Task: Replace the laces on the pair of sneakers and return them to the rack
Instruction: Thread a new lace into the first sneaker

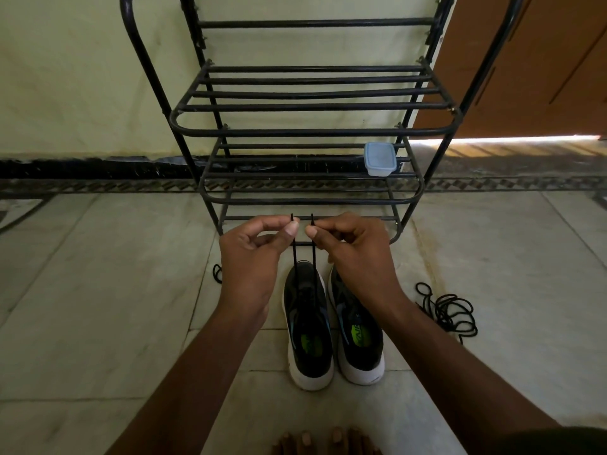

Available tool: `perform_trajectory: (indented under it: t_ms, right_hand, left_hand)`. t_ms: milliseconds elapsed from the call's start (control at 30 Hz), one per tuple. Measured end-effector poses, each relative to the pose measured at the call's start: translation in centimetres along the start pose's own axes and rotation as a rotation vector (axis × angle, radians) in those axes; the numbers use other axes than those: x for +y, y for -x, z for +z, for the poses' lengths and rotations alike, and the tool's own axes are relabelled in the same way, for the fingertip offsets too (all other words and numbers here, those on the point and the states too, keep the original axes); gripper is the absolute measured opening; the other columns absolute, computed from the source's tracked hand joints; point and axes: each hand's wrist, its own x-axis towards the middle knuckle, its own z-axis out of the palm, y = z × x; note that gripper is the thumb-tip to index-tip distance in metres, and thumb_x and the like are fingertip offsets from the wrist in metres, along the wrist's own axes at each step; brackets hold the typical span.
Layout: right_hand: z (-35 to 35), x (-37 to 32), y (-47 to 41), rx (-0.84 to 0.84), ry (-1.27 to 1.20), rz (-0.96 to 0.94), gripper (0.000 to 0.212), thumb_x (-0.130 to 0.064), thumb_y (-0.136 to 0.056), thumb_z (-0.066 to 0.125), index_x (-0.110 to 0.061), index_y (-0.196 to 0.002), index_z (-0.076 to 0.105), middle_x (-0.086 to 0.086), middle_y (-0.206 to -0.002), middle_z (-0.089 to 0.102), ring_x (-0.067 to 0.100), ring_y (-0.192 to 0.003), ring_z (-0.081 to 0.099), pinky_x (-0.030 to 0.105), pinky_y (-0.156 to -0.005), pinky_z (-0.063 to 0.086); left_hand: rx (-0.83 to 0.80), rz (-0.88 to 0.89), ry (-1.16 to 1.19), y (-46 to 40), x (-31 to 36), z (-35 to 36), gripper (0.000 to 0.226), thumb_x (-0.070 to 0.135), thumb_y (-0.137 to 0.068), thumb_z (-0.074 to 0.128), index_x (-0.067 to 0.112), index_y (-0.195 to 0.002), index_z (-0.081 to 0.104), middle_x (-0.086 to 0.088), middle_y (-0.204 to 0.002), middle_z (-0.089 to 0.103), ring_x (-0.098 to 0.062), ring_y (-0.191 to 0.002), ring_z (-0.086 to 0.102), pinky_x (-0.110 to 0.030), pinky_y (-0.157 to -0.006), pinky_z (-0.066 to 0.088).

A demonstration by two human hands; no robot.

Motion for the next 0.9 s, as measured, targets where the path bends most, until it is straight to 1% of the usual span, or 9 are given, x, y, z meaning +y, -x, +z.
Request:
perform_trajectory:
  t_ms: [133,200,300,400,533,667,900]
  right_hand:
    - [-0.24,-0.08,-0.02,0.012,0.015,-0.010,0.011,-0.024,-0.088,0.078,-0.017,-0.095,0.082,-0.006,-0.080,0.072,0.014,-0.079,0.069,0.033,-0.069,0.057]
    - [-0.37,-0.12,0.02,0.013,0.021,-0.016,0.011,-0.023,-0.088,0.078,-0.016,-0.095,0.082,-0.005,-0.080,0.072,0.012,-0.078,0.069,0.030,-0.072,0.057]
    - [-0.52,-0.11,0.12,0.000,0.022,-0.017,0.010,-0.022,-0.088,0.078,-0.016,-0.095,0.082,-0.005,-0.081,0.073,0.011,-0.078,0.070,0.026,-0.072,0.056]
    - [-0.49,-0.09,0.25,0.010,0.017,-0.024,0.008,-0.021,-0.088,0.079,-0.017,-0.094,0.082,-0.007,-0.082,0.073,0.009,-0.080,0.069,0.020,-0.072,0.052]
    - [-0.35,-0.24,0.28,0.024,0.017,-0.023,0.008,-0.022,-0.087,0.079,-0.018,-0.093,0.082,-0.008,-0.083,0.074,0.009,-0.083,0.070,0.022,-0.075,0.054]
    - [-0.43,-0.34,0.34,0.029,0.008,-0.014,0.007,-0.022,-0.086,0.079,-0.018,-0.092,0.082,-0.009,-0.082,0.073,0.010,-0.082,0.069,0.020,-0.074,0.052]
    - [-0.41,-0.37,0.44,0.017,0.012,-0.015,0.006,-0.022,-0.087,0.079,-0.018,-0.091,0.082,-0.009,-0.081,0.074,0.011,-0.082,0.070,0.026,-0.076,0.054]
  left_hand:
    - [0.004,-0.006,-0.013,0.12,-0.08,-0.05,0.010,0.014,-0.089,0.078,0.015,-0.098,0.078,0.016,-0.092,0.078,0.001,-0.088,0.072,-0.009,-0.066,0.050]
    - [0.006,-0.008,-0.015,0.22,-0.09,-0.10,0.010,0.015,-0.089,0.078,0.016,-0.098,0.078,0.017,-0.092,0.078,0.002,-0.087,0.072,-0.009,-0.066,0.051]
    - [0.001,-0.007,-0.009,0.44,-0.04,-0.05,0.009,0.013,-0.089,0.077,0.014,-0.098,0.077,0.017,-0.091,0.078,0.004,-0.084,0.071,-0.008,-0.065,0.050]
    - [-0.012,-0.007,0.002,0.71,0.16,-0.03,0.009,0.012,-0.089,0.077,0.013,-0.098,0.077,0.016,-0.090,0.078,0.004,-0.081,0.070,-0.009,-0.064,0.049]
    - [-0.029,-0.004,-0.004,0.75,0.33,-0.01,0.009,0.012,-0.088,0.077,0.015,-0.096,0.078,0.013,-0.091,0.079,0.003,-0.079,0.070,-0.009,-0.065,0.050]
    - [-0.054,0.008,-0.038,0.70,0.33,-0.17,0.008,0.013,-0.087,0.078,0.020,-0.092,0.077,0.012,-0.094,0.078,-0.003,-0.086,0.071,-0.012,-0.067,0.050]
    - [-0.025,-0.011,-0.053,0.51,0.09,-0.22,0.009,0.016,-0.088,0.077,0.020,-0.096,0.078,0.012,-0.098,0.078,-0.005,-0.094,0.072,-0.016,-0.071,0.050]
